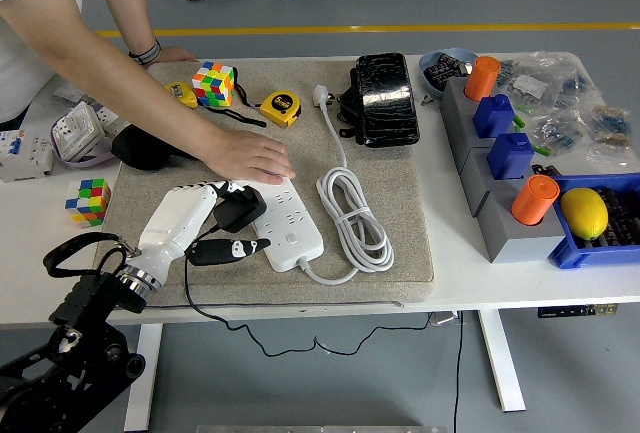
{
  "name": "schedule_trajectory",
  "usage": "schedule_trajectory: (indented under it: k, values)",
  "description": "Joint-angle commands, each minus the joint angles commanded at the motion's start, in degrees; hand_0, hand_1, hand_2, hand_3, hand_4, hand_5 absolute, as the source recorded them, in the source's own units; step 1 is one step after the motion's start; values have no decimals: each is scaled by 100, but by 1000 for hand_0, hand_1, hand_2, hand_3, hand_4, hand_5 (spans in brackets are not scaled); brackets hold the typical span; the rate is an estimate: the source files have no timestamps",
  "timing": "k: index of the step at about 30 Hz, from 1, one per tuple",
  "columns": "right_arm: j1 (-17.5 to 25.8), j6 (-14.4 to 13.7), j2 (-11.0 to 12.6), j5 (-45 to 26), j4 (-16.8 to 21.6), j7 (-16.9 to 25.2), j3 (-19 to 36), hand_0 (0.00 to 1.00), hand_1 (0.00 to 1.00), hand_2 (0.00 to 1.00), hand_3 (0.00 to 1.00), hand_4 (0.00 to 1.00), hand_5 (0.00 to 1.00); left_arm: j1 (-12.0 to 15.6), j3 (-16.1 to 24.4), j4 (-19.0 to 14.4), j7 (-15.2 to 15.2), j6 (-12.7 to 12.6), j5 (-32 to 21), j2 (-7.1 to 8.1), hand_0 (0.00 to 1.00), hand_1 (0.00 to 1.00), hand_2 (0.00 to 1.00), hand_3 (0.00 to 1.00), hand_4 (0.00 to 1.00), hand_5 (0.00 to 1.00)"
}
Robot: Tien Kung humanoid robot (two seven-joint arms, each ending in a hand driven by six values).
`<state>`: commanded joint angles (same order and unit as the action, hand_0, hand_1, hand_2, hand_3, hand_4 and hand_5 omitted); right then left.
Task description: Put the plug near the board,insert it into the board,press the button,pull the plug out
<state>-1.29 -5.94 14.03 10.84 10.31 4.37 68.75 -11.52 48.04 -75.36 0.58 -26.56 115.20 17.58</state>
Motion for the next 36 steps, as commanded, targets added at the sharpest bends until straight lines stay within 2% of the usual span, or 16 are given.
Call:
schedule_trajectory:
  k: [7,15,26,30,34,36]
  values:
    - [0,0,-11,-19,0,-6,-27,491,591,546,506,842,372,-113,-102,118,114,48,79,-64,647,701,698,720,998,606]
    - [-4,11,-4,2,0,8,-22,491,590,545,505,840,371,-257,-138,199,114,45,69,-144,653,700,698,719,998,612]
    - [-15,20,-10,-6,0,12,-27,493,587,543,506,838,369,-390,-294,146,92,122,5,-177,660,694,695,715,998,626]
    - [-14,23,-12,8,0,18,-19,494,585,543,507,837,368,-329,-178,5,-3,110,-74,-152,658,695,692,709,998,633]
    - [-4,23,-12,11,0,19,-22,494,585,543,507,837,368,-203,38,-302,-124,133,-235,-31,658,695,692,709,998,633]
    - [7,18,-13,7,0,14,-34,494,585,543,507,837,368,-76,178,-564,-211,153,-386,89,658,695,692,709,998,633]
